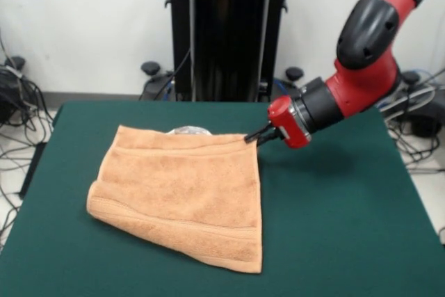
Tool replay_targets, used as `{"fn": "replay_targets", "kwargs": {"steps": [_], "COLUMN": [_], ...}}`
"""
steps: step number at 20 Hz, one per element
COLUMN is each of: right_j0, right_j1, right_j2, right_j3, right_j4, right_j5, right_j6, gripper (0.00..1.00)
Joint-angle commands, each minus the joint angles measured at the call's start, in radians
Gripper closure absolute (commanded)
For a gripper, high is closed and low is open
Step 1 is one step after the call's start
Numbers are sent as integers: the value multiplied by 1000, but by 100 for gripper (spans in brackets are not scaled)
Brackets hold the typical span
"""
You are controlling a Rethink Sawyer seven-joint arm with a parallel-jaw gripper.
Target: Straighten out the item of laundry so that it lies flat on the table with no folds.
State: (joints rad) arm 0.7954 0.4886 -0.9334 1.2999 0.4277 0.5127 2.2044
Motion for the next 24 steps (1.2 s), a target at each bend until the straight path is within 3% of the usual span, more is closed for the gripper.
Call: {"fn": "replay_targets", "kwargs": {"steps": [1, 17, 24], "right_j0": [-48, -161, -141], "right_j1": [62, 245, 194], "right_j2": [106, -73, 7], "right_j3": [-87, -369, -356], "right_j4": [-13, 55, 66], "right_j5": [-13, 113, 140], "right_j6": [151, 254, 250], "gripper": [100, 100, 100]}}
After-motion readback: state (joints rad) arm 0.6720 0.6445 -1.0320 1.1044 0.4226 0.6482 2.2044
